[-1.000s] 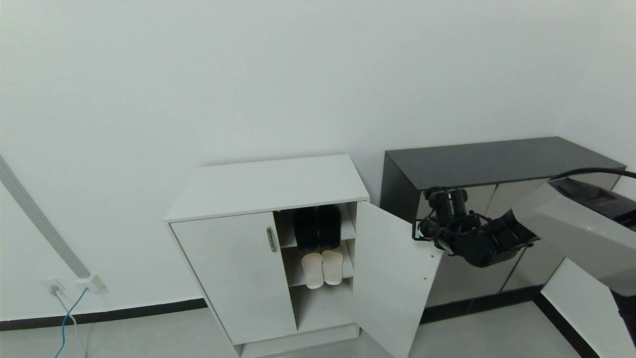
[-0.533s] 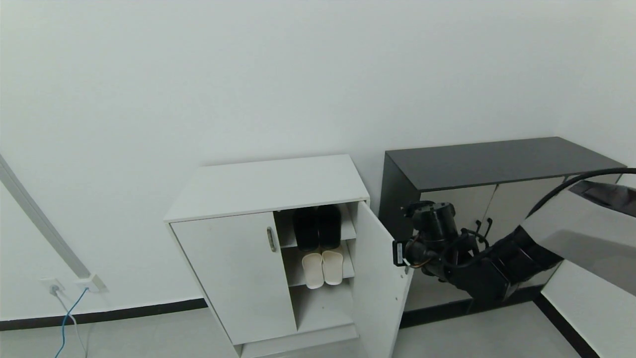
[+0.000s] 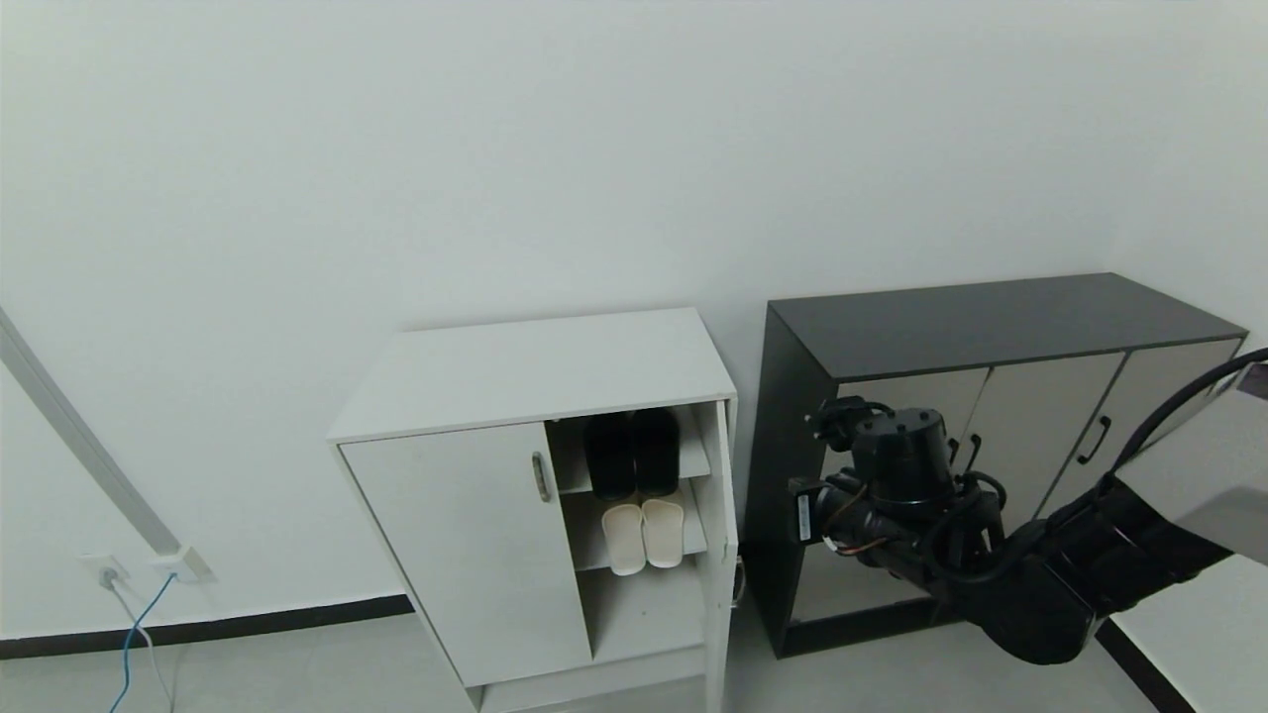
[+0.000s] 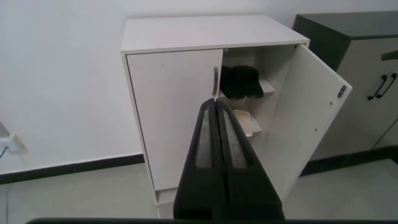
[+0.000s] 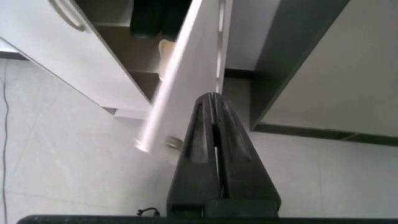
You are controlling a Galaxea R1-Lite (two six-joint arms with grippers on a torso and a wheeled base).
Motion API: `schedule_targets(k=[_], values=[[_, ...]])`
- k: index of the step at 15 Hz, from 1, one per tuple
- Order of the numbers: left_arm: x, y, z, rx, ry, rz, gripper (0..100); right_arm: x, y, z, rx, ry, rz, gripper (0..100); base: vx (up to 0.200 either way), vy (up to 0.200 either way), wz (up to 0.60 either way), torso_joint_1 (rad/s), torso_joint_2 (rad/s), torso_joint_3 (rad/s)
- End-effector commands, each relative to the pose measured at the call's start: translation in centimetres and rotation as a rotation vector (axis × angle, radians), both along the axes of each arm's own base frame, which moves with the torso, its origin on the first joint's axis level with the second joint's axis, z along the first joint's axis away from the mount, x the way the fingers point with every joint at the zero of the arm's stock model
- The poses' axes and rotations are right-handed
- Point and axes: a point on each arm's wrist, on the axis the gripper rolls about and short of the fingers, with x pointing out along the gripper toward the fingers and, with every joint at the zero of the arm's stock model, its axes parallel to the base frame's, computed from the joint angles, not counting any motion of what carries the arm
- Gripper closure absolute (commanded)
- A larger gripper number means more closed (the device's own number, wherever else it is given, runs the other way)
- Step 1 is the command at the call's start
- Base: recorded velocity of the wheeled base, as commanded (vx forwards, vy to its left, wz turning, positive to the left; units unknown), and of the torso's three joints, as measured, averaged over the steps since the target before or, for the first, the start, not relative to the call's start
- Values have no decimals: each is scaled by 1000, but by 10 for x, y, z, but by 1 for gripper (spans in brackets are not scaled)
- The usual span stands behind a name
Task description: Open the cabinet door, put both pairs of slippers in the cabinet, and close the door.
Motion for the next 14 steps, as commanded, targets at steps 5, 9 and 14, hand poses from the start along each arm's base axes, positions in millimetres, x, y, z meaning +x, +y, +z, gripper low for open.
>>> schedule_targets(k=[5, 9, 14], values=[[0, 0, 0, 0, 0, 1, 100, -8, 5, -1, -9, 5, 31, 100, 0, 0, 360, 1, 2, 2], [0, 0, 0, 0, 0, 1, 100, -12, 4, -17, -43, 51, 85, 100, 0, 0, 450, -2, 1, 1], [0, 0, 0, 0, 0, 1, 100, -14, 2, -38, -117, 21, 110, 100, 0, 0, 0, 0, 0, 0]])
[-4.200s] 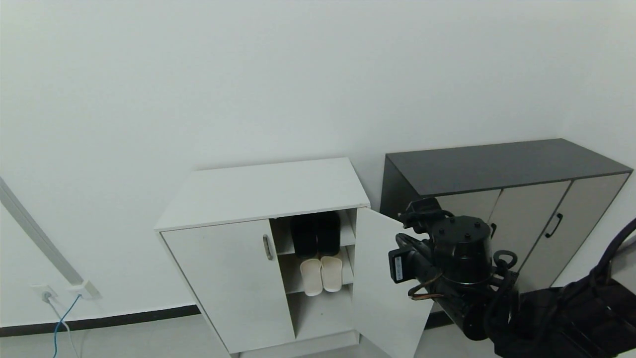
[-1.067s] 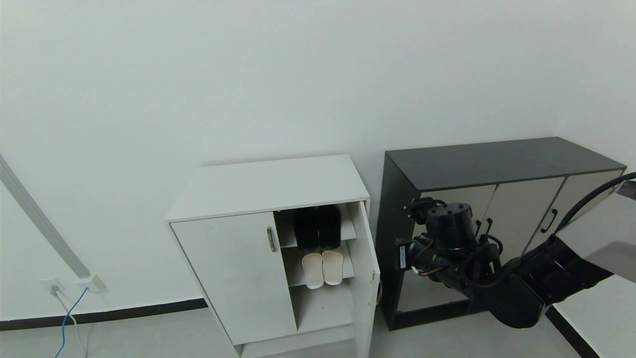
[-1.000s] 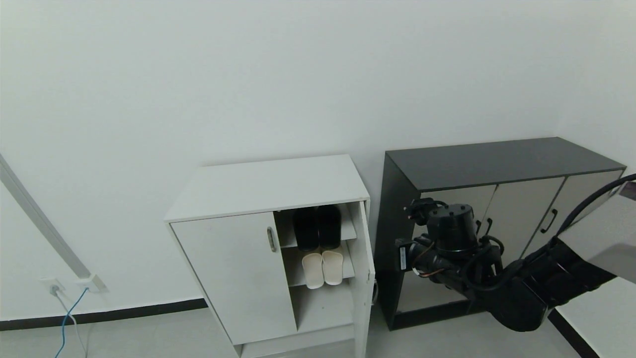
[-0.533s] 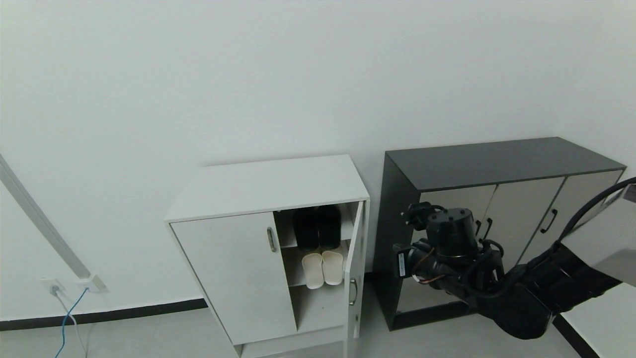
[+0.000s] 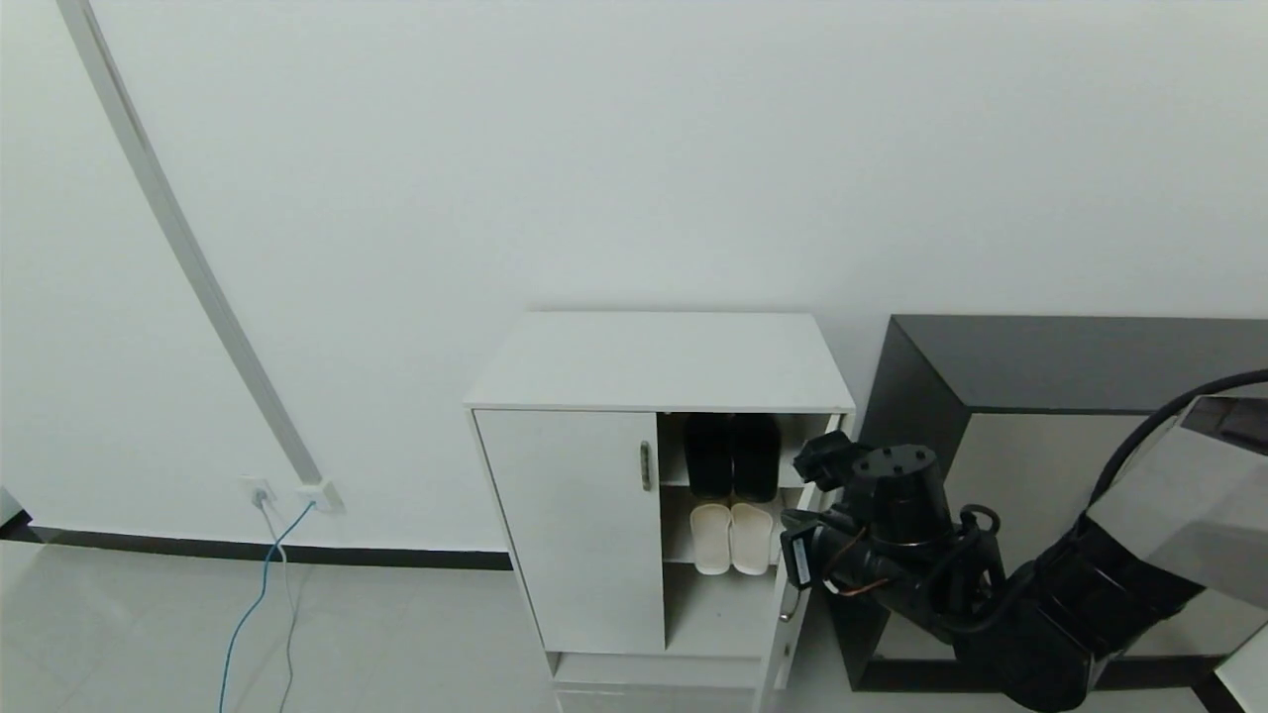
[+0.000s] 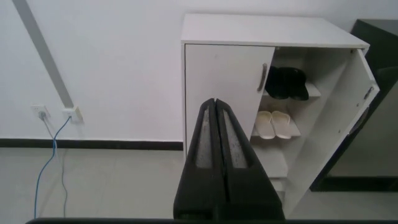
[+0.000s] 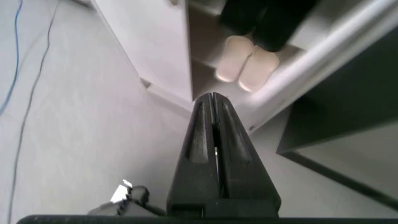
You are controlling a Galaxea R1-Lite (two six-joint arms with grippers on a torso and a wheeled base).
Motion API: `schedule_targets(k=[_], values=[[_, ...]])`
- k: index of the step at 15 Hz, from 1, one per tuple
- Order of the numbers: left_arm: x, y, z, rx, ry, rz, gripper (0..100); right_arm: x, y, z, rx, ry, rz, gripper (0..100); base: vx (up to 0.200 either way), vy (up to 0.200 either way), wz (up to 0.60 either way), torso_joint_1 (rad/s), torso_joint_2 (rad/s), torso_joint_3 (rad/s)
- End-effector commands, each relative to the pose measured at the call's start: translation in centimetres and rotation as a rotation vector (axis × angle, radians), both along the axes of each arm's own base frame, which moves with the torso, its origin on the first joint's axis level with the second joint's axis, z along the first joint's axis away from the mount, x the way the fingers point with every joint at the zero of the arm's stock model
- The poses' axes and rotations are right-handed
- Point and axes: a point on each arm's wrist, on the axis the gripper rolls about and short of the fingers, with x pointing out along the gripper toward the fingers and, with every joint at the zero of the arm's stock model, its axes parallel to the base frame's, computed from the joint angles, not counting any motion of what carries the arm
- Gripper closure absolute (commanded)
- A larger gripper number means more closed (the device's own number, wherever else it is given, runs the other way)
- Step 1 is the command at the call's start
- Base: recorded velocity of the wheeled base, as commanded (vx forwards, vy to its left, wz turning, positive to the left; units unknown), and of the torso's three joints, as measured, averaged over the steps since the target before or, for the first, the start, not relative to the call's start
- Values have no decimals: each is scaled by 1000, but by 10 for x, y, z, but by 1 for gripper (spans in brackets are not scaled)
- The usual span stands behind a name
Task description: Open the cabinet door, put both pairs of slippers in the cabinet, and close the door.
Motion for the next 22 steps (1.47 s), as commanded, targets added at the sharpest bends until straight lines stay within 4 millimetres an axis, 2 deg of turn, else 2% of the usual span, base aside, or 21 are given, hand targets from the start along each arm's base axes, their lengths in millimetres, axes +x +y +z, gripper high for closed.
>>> schedule_targets(k=[1, 4, 6, 10, 13, 16, 19, 22], values=[[0, 0, 0, -1, -2, 1, 100, 1, -1, -14, -44, 32, -9, 100, 0, 0, 0, 0, 0, 0], [0, 0, 0, -1, -2, 1, 100, 8, -11, -19, -120, 30, -84, 100, 0, 0, 0, 0, 0, 0], [0, 0, 0, -1, -2, 1, 100, 11, -13, -31, -146, 55, -87, 100, 0, 0, 0, 0, 0, 0], [0, 0, 0, -1, 0, 1, 100, 39, 8, -46, -122, 32, -85, 100, 0, 0, 0, 0, 0, 0], [0, 0, 0, -1, -2, 1, 100, 48, 25, -37, -4, 7, -101, 100, 0, 0, 0, 0, 0, 0], [0, 0, 0, -1, 0, 1, 100, 38, 19, -32, 31, 6, -94, 100, 0, 0, 0, 0, 0, 0], [0, 0, 0, -1, 0, 1, 100, 5, 5, -30, 104, -14, 34, 100, 0, 0, 0, 0, 0, 0], [0, 0, 0, 1, 0, 1, 100, -22, -7, -37, 130, -12, 105, 100, 67, 0, 0, -1, 1, 1]])
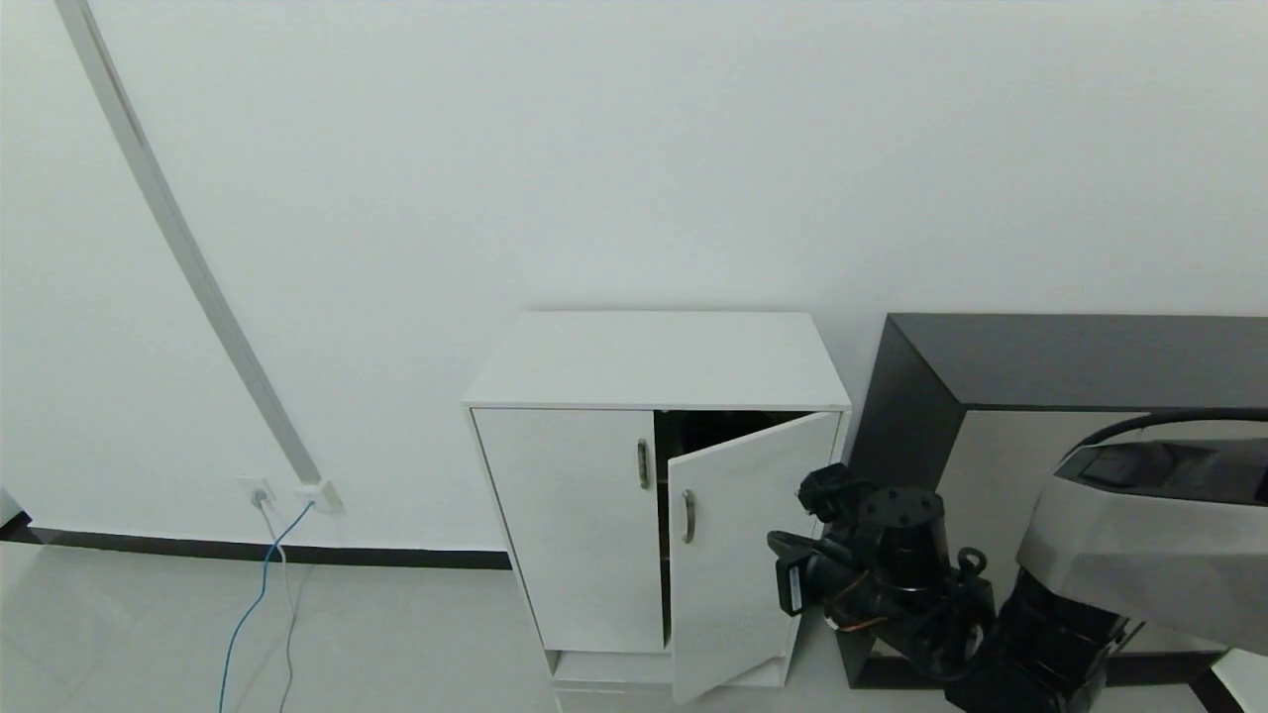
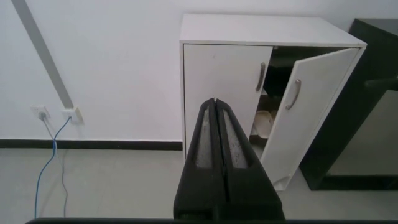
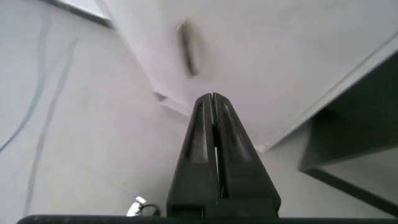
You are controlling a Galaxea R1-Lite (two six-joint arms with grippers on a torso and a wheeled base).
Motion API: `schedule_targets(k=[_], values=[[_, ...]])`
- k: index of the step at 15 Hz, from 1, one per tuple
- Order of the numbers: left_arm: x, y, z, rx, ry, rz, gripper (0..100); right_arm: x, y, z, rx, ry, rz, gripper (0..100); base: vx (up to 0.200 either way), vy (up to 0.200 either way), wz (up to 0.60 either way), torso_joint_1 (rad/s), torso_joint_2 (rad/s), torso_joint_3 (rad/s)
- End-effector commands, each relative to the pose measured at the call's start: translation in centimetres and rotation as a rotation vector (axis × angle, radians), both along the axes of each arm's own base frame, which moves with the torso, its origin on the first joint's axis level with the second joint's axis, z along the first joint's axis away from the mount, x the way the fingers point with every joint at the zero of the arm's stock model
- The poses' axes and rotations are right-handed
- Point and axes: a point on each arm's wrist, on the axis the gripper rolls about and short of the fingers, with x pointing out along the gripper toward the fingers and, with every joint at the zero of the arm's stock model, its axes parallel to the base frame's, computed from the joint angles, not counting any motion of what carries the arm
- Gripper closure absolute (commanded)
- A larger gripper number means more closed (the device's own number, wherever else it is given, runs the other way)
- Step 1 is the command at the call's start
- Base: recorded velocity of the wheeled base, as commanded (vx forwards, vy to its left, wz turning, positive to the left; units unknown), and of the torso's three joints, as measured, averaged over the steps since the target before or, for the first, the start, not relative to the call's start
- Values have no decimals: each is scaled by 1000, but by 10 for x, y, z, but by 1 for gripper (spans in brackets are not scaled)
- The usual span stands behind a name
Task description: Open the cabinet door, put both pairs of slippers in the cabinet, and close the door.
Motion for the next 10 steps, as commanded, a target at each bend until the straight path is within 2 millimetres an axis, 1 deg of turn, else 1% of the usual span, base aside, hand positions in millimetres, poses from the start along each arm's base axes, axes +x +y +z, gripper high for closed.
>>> schedule_targets(k=[1, 2, 6, 8, 10], values=[[0, 0, 0, 1, 0, 1, 100, -23, -8, -4, -7, 18, 37, 100, 200, 0, 0, 7, 2, 2], [0, 0, 0, 1, 0, 1, 100, -27, -7, -5, -10, 21, 46, 100, 200, 0, 0, 2, 2, 2], [0, 0, 0, 0, 0, 1, 100, -28, -6, -7, -12, 26, 51, 100, 200, 0, 0, 1, -4, 0], [0, 0, 0, -2, 0, 1, 100, -23, -4, -15, -19, 36, 46, 100, 0, 0, 0, 0, 0, 0], [0, 0, 0, -2, -1, 1, 100, -12, 0, -18, -11, 23, 32, 100, 0, 0, 0, 0, 0, 0]])
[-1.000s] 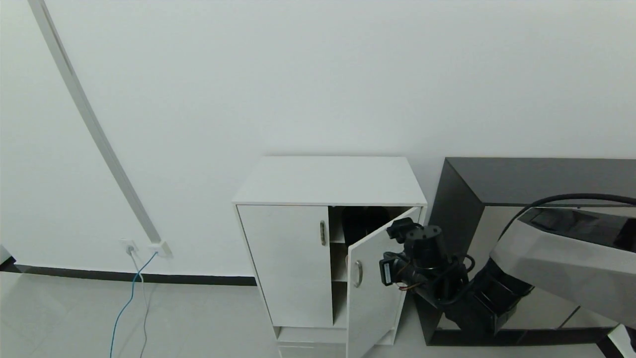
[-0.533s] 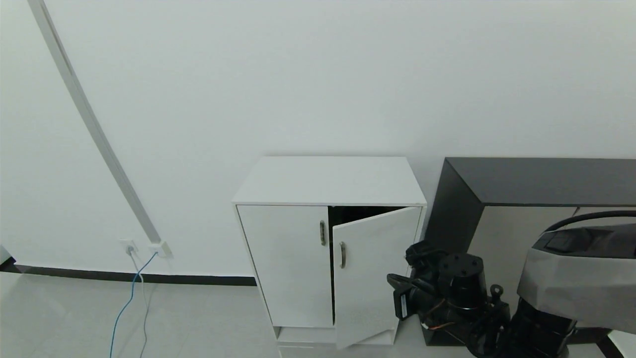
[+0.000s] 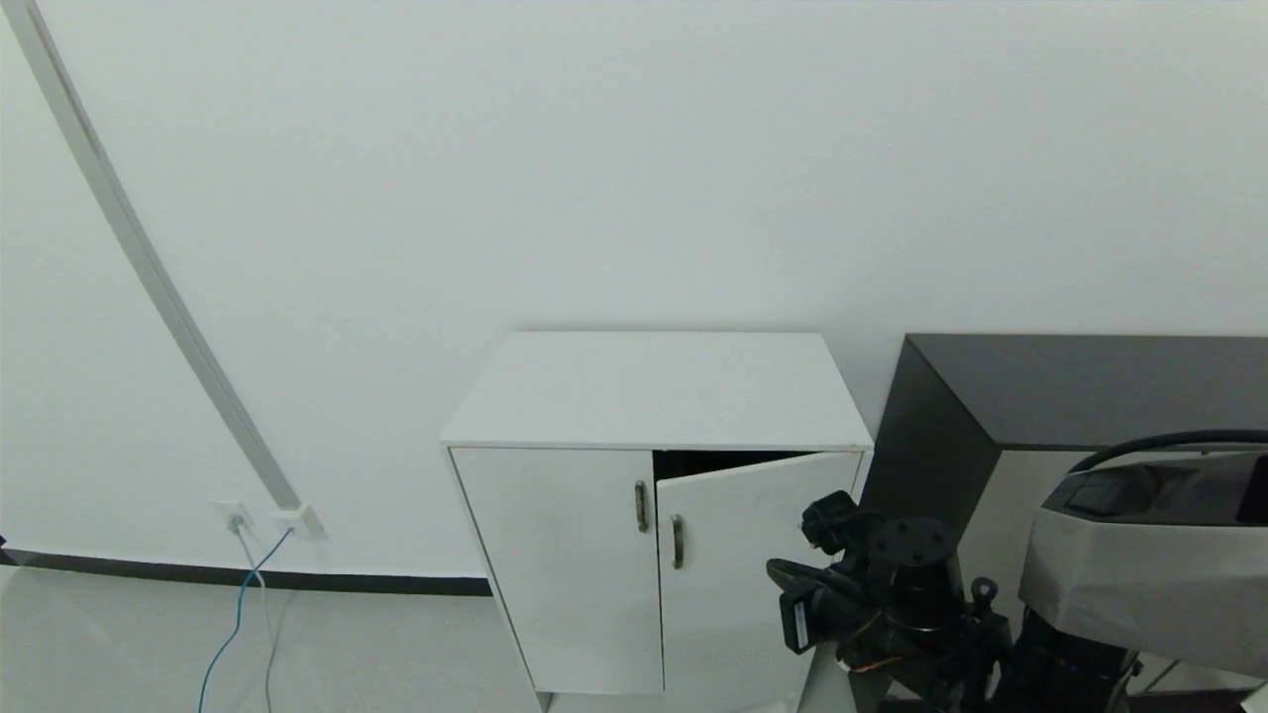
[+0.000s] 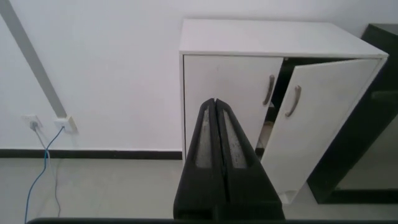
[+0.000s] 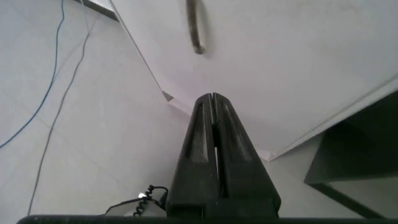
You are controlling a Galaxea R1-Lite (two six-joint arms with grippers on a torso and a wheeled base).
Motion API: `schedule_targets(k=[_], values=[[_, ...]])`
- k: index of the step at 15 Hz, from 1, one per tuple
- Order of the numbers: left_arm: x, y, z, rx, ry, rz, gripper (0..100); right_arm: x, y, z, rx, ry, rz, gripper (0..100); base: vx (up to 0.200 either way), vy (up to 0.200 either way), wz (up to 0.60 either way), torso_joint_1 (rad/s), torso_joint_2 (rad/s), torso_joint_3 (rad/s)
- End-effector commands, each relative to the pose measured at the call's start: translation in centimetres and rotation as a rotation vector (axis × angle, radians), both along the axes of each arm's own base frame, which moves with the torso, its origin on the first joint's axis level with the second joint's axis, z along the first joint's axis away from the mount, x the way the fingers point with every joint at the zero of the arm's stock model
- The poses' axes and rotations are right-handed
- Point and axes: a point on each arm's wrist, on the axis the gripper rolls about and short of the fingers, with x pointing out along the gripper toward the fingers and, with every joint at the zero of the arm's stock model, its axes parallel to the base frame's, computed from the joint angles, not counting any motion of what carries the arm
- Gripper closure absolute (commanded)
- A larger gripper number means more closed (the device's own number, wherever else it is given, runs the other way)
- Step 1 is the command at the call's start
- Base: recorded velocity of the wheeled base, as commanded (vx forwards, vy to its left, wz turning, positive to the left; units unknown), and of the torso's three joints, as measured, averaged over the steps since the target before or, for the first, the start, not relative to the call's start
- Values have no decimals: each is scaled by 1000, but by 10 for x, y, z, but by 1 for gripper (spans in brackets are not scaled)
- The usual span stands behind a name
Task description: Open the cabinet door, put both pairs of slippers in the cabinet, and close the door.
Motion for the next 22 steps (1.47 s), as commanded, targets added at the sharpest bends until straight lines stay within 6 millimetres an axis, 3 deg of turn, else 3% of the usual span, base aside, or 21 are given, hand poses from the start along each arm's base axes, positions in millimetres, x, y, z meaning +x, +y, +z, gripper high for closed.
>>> schedule_targets(k=[1, 7, 16, 22], values=[[0, 0, 0, -1, 1, 1, 100, 15, 4, -10, 0, -1, -20, 100, 0, 0, 0, 0, 0, 0], [0, 0, 0, -1, 0, 1, 100, 64, 10, -20, 26, -43, -82, 100, 0, 0, 0, 0, 0, 0], [0, 0, 0, -1, 0, 1, 100, 110, 19, -12, 37, -60, -121, 100, 0, 0, 0, 0, 0, 0], [0, 0, 0, -1, 0, 2, 100, 126, 18, -15, 36, -61, -143, 100, 0, 0, 0, 0, 0, 0]])
